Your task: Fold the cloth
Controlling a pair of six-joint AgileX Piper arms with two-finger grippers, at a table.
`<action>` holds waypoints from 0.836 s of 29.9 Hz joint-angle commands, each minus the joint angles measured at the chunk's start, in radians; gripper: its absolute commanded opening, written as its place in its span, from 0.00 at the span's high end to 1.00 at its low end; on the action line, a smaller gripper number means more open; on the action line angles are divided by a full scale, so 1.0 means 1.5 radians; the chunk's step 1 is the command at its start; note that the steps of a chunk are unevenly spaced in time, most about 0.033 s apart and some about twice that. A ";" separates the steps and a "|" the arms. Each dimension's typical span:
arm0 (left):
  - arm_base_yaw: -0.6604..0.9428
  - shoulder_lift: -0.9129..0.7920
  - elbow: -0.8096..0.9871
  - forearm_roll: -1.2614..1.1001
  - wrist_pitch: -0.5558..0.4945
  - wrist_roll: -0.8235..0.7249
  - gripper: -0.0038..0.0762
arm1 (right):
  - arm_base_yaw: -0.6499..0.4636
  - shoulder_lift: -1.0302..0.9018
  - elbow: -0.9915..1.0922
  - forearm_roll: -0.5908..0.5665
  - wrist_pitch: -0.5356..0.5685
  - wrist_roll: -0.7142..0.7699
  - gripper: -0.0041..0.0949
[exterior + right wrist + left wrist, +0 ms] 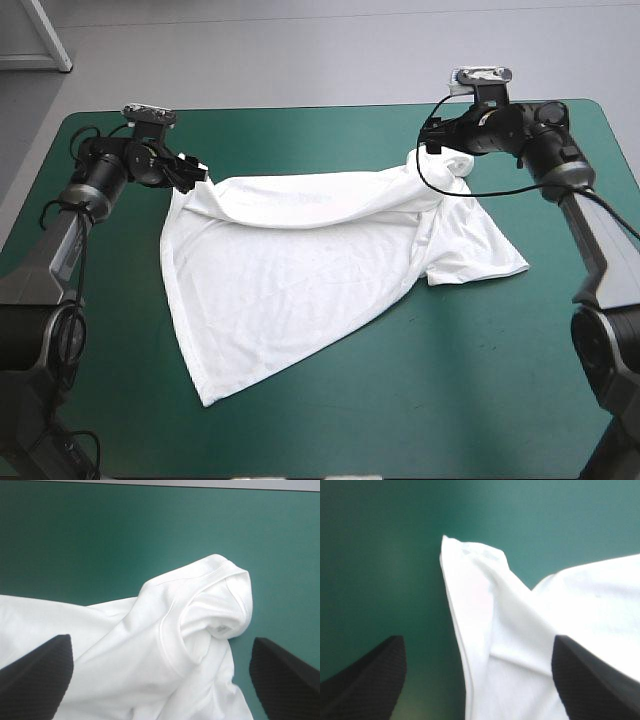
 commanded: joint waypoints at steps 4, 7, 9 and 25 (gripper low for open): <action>-0.002 -0.175 -0.039 -0.010 0.198 -0.057 0.27 | -0.001 -0.161 -0.022 0.036 0.189 -0.003 0.05; -0.002 -0.229 -0.024 -0.011 0.293 -0.059 0.27 | -0.001 -0.209 0.005 0.043 0.285 0.002 0.05; -0.002 -0.274 0.002 0.002 0.328 -0.059 0.27 | -0.001 -0.257 0.053 0.059 0.313 0.002 0.05; -0.002 -0.289 0.072 0.024 0.184 -0.083 0.27 | 0.257 -0.483 0.322 -0.001 0.271 0.111 0.05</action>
